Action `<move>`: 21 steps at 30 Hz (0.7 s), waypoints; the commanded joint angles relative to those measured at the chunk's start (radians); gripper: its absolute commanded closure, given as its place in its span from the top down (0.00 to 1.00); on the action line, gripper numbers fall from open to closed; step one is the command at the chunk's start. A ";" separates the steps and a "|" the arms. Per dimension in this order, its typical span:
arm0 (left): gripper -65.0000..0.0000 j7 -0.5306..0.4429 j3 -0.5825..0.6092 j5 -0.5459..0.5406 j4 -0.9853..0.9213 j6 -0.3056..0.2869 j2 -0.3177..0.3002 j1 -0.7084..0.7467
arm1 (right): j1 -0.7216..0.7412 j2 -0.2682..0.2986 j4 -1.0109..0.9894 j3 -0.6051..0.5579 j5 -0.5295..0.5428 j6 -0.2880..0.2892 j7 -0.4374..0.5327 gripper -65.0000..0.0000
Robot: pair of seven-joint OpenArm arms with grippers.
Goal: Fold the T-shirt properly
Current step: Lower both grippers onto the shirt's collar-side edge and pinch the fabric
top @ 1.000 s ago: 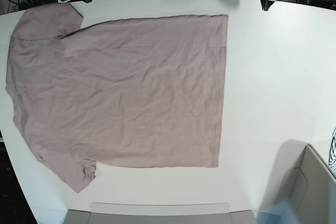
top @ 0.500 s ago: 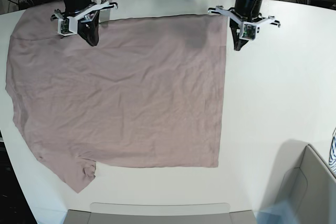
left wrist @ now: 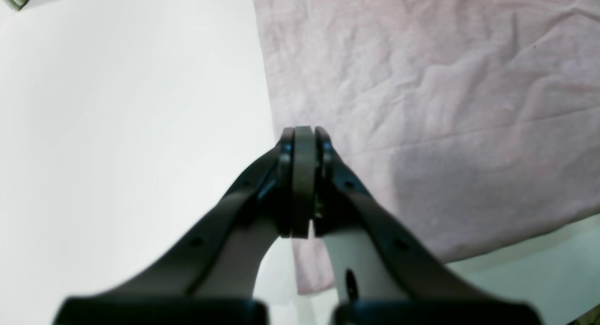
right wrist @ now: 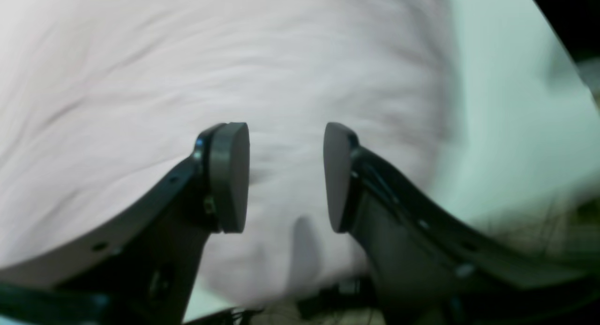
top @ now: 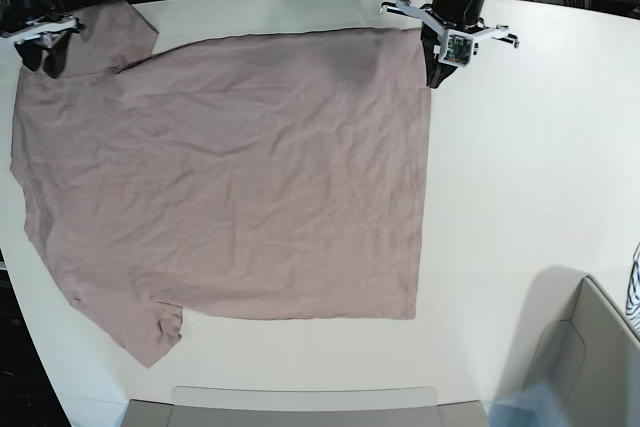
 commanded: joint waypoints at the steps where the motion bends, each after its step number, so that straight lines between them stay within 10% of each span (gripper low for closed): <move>1: 0.01 -0.019 0.003 0.003 0.020 0.004 0.001 0.003 | 0.001 0.009 -0.024 0.029 0.044 0.042 0.006 0.40; 8: 0.01 -0.017 0.001 0.003 0.020 0.004 -0.002 0.002 | 0.059 0.060 -0.306 0.103 0.076 0.249 -0.003 0.40; 21: 0.01 -0.017 0.003 0.003 0.019 0.004 0.004 0.000 | 0.165 0.141 -0.565 0.073 0.076 0.253 -0.005 0.40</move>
